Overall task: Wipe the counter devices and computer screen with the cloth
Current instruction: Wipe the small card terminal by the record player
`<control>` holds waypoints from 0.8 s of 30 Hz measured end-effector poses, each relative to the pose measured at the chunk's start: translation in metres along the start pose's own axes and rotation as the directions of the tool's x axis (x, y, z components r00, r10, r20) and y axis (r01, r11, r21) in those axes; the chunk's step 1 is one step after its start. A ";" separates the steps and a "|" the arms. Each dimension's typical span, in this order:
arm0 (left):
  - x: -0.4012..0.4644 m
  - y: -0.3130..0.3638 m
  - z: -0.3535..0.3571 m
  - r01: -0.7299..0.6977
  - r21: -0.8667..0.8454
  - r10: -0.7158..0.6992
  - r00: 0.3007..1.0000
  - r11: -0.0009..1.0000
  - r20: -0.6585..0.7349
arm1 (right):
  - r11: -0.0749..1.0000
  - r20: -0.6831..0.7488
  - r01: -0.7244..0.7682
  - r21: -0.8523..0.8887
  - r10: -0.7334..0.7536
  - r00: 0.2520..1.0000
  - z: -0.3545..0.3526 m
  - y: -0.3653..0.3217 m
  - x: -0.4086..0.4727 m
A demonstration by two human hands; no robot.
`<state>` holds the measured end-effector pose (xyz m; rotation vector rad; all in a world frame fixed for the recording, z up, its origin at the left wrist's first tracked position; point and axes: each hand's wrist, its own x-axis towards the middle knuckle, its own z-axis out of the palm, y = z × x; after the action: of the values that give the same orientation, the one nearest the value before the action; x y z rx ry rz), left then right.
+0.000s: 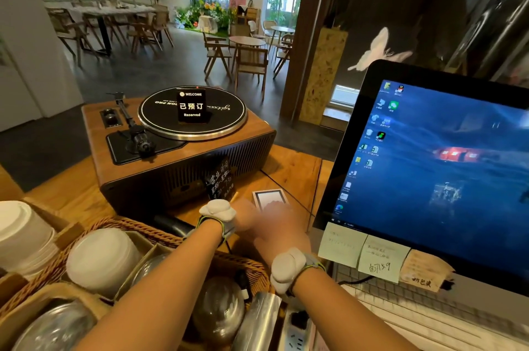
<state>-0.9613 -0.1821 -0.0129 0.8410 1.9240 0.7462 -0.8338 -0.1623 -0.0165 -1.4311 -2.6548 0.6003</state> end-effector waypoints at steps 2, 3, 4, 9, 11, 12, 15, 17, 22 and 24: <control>0.000 0.003 0.005 -0.016 -0.013 0.016 1.000 1.000 -0.002 | 0.999 -0.025 0.022 -0.032 -0.023 0.999 0.001 0.002 0.002; 0.002 0.004 0.006 -0.039 0.011 0.040 0.998 0.999 -0.053 | 0.999 -0.045 0.030 -0.032 -0.031 0.999 0.001 0.003 0.002; 0.007 0.005 0.006 -0.069 0.064 0.077 0.988 0.996 -0.131 | 0.999 -0.064 0.037 -0.019 -0.038 0.997 0.001 0.004 0.002; 0.021 0.000 0.008 -0.115 0.197 0.168 0.944 0.974 -0.283 | 0.979 -0.148 0.041 0.199 -0.011 0.989 0.010 0.006 -0.002; 0.026 -0.004 0.009 -0.149 0.138 0.183 0.942 0.979 -0.283 | 0.939 -0.122 0.004 0.344 0.040 0.992 0.016 0.007 0.002; 0.029 -0.007 0.011 -0.156 0.092 0.176 0.942 0.983 -0.285 | 0.907 -0.109 -0.017 0.421 0.069 0.992 0.021 0.009 0.005; 0.042 -0.015 0.012 -0.147 0.016 0.144 0.935 0.989 -0.326 | 0.821 -0.117 -0.032 0.570 0.120 0.986 0.023 0.010 0.004; 0.050 -0.022 0.013 -0.127 0.003 0.120 0.924 0.992 -0.363 | 0.758 -0.119 -0.036 0.651 0.149 0.982 0.020 0.008 0.000; 0.064 -0.022 0.018 -0.065 -0.165 0.010 0.949 0.984 -0.315 | 0.667 -0.064 -0.145 0.731 0.279 0.958 0.024 0.001 0.002; 0.063 -0.020 0.019 -0.028 -0.225 -0.046 0.947 0.974 -0.318 | 0.644 -0.054 -0.189 0.742 0.338 0.940 0.024 0.002 0.007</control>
<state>-0.9741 -0.1408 -0.0667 0.5948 2.0725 1.1314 -0.8420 -0.1635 -0.0401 -1.4864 -1.6994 1.2917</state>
